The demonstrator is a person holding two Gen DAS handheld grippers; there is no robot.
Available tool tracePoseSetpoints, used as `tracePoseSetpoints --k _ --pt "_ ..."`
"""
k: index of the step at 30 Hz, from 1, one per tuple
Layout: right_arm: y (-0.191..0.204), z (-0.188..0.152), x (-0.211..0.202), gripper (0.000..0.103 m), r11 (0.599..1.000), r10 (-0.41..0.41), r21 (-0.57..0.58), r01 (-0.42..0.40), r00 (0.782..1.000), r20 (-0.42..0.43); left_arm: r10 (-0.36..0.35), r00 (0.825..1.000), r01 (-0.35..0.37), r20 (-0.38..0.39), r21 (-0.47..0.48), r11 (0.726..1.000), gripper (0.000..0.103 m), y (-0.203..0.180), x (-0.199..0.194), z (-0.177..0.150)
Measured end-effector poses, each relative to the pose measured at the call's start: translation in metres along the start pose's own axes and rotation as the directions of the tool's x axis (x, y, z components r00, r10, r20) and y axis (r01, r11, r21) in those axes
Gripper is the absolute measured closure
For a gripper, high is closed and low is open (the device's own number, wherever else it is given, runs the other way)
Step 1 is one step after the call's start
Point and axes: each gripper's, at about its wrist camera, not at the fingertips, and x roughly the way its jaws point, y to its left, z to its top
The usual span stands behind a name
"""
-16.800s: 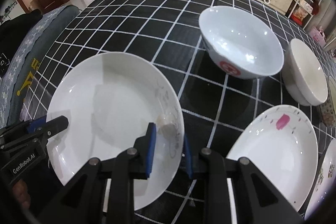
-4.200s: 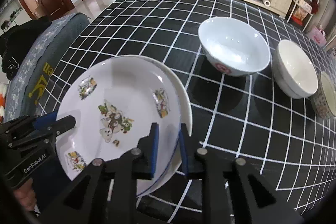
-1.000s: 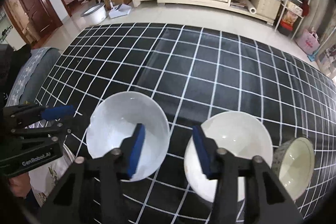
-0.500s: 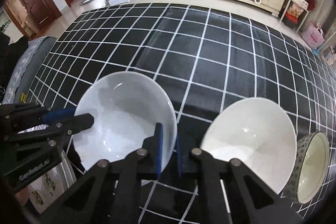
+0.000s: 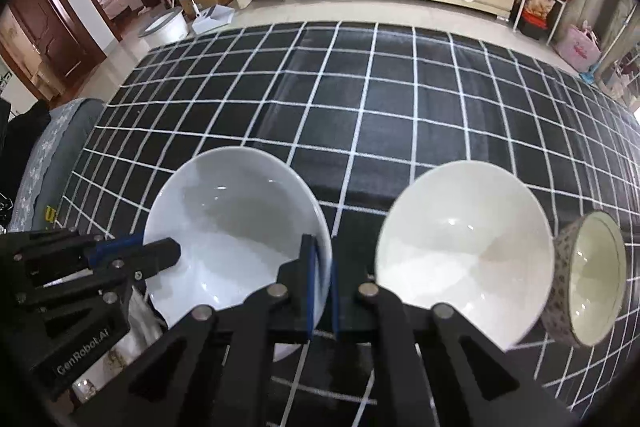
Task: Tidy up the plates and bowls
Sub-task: 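Lift the white bowl and carry it over the plate stack with the right gripper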
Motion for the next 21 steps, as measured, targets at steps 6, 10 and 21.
tracePoseSetpoints --k 6,10,21 --pt "0.003 -0.008 -0.039 0.094 1.0 0.007 0.015 -0.008 0.999 0.043 -0.001 0.999 0.0 0.052 0.013 1.0 0.094 -0.014 -0.039 -0.009" --pt "0.003 -0.017 -0.058 0.094 0.999 0.004 0.036 -0.007 0.998 0.064 0.003 0.997 -0.004 0.075 0.017 1.0 0.094 -0.024 -0.057 -0.018" --pt "-0.005 -0.064 -0.081 0.094 0.997 -0.01 0.082 0.006 0.999 0.049 -0.018 0.998 0.016 0.064 0.035 0.999 0.094 -0.043 -0.064 -0.061"
